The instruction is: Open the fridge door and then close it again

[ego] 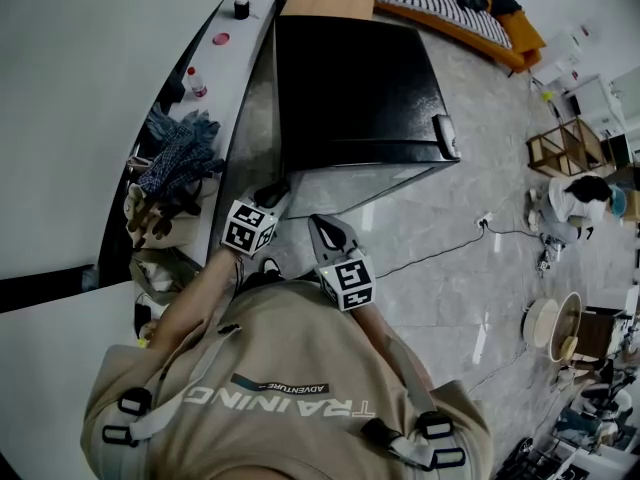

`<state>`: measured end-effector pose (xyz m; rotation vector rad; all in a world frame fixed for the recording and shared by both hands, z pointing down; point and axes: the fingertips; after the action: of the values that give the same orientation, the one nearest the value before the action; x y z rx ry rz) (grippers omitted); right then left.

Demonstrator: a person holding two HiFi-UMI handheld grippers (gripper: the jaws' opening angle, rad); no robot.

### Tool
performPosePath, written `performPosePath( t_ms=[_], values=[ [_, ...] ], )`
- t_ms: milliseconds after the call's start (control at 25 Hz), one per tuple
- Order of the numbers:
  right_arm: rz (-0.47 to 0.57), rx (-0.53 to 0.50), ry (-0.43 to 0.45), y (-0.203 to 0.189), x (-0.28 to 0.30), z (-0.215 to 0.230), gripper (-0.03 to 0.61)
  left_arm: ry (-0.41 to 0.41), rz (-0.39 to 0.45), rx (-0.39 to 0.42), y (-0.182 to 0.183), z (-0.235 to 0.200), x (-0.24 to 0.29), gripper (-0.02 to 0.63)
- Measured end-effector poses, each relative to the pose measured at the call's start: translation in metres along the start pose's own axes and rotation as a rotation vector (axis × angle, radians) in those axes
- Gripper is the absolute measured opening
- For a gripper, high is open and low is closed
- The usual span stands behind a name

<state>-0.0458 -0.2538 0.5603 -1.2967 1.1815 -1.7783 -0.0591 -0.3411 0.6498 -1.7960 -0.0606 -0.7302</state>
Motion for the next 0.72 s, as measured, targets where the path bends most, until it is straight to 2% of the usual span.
performPosePath(
  t_ms=[720],
  values=[
    [-0.009,0.002,0.037,-0.0041,-0.0008,0.0035,-0.005,0.034,0.007,-0.026,0.0015,-0.0009,-0.0021,0.063]
  ],
)
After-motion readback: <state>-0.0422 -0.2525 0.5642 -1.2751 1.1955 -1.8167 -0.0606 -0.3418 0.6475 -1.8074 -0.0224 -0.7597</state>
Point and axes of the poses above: the fingertips, and each gripper's own axes: x forward along the fingers, z to its right, y out of its top, and after that the axes turned 6 degrees about y, right-handed
